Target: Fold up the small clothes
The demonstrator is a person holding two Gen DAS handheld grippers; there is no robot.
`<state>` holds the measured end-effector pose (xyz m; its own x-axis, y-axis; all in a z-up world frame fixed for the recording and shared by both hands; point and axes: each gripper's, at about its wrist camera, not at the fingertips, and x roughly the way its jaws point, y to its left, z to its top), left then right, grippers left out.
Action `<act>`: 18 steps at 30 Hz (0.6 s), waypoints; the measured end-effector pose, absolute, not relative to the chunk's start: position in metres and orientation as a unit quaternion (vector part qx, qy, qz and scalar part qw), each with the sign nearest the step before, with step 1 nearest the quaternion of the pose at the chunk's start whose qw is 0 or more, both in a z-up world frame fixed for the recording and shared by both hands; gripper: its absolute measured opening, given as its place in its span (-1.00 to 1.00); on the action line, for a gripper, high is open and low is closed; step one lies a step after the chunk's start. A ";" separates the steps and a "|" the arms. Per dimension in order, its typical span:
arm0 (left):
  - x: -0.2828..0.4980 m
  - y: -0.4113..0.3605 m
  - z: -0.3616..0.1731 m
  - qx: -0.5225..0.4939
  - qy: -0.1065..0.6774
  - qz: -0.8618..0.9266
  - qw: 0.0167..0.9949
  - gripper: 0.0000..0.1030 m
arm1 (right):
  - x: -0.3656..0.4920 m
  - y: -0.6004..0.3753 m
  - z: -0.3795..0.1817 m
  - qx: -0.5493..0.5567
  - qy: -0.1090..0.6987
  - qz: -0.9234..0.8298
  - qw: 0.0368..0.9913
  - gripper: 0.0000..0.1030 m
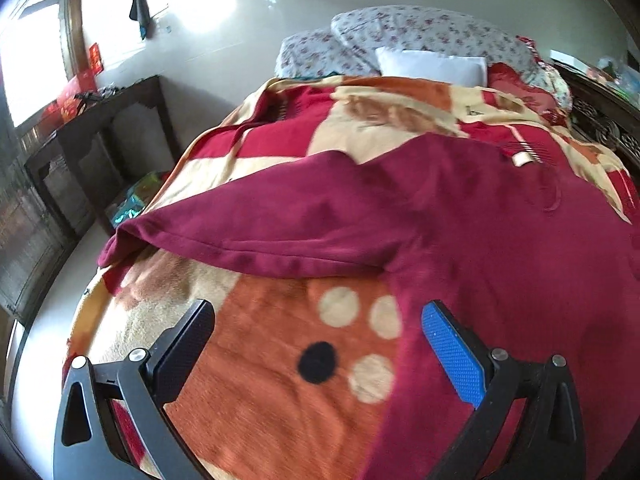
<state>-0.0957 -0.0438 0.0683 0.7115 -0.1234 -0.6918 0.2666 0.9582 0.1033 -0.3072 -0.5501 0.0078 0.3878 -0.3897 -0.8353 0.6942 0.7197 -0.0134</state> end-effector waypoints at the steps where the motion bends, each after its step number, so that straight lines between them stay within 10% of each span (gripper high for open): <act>1: -0.101 -0.050 0.071 0.103 0.360 -0.111 0.921 1.00 | -0.311 -0.543 0.012 0.181 0.443 -0.322 0.817 1.00; 18: -0.156 -0.101 0.085 0.105 0.337 -0.182 0.918 1.00 | -0.295 -0.352 0.095 0.140 0.375 -0.200 0.894 1.00</act>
<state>-0.1557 -0.1013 0.0854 0.7056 -0.2642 -0.6575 0.4055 0.9115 0.0689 -0.2951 -0.3525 0.0952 0.6386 -0.2528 -0.7268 0.4627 0.8809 0.1001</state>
